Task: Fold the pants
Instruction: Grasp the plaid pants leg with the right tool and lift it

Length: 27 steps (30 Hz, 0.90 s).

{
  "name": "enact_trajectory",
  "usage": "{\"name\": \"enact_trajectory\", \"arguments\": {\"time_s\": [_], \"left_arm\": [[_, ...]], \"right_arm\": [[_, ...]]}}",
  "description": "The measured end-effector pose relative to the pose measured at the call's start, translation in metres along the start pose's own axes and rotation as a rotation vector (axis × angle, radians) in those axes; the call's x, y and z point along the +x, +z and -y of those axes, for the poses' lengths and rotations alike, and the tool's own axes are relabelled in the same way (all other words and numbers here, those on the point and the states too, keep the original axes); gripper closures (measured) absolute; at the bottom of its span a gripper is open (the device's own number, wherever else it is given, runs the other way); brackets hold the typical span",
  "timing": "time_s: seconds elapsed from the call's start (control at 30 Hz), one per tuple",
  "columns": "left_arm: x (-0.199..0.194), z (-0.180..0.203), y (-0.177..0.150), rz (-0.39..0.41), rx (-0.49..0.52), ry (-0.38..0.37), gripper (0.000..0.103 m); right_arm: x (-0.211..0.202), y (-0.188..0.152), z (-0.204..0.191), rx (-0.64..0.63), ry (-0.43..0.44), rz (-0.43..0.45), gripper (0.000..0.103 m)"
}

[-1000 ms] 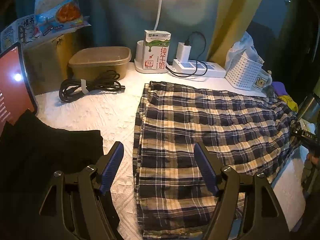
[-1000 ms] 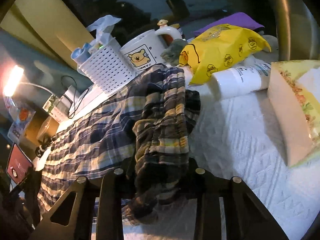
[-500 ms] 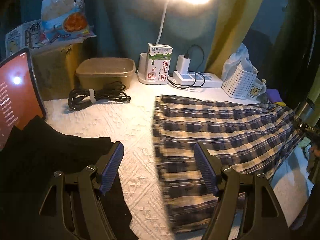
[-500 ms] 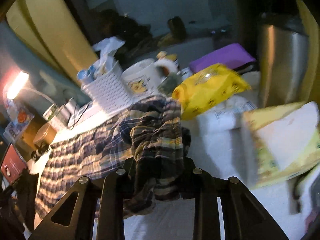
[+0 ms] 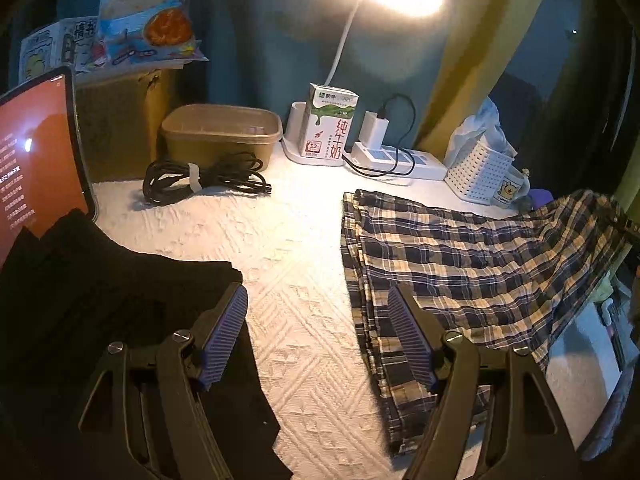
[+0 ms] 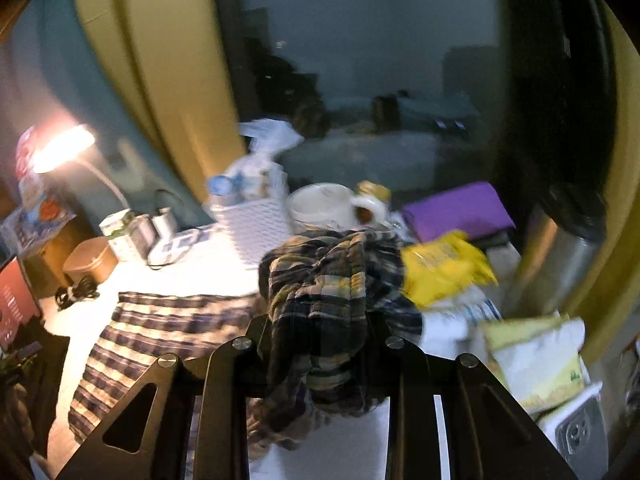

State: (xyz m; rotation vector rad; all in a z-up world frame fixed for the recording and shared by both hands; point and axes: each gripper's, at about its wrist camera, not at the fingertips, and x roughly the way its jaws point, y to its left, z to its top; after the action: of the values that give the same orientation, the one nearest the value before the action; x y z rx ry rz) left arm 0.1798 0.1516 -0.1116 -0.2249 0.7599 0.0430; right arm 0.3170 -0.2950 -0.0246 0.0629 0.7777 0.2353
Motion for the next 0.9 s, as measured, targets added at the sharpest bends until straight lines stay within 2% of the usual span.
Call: {"name": "enact_trajectory", "arguments": {"time_s": [0.23,0.47,0.77,0.87,0.9], "left_arm": [[0.001,-0.013,-0.003,0.002,-0.004,-0.008,0.030],[0.001,-0.033,-0.001,-0.002,-0.009,-0.005,0.030],[-0.003,-0.055,0.001,0.008,-0.043,-0.002,0.030],[-0.006,-0.054,0.001,0.013,-0.040,-0.001,0.030],[-0.007,-0.053,0.000,0.013,-0.037,0.000,0.030]], "right_arm": [[0.012,0.013,-0.081,-0.125,0.094,0.008,0.075],[0.036,0.004,-0.174,-0.228,0.227,-0.030,0.075],[0.094,-0.042,-0.271,-0.331,0.348,-0.185,0.075],[0.113,-0.060,-0.292,-0.366,0.344,-0.261,0.074],[0.116,-0.065,-0.295,-0.376,0.341,-0.282,0.071]]}}
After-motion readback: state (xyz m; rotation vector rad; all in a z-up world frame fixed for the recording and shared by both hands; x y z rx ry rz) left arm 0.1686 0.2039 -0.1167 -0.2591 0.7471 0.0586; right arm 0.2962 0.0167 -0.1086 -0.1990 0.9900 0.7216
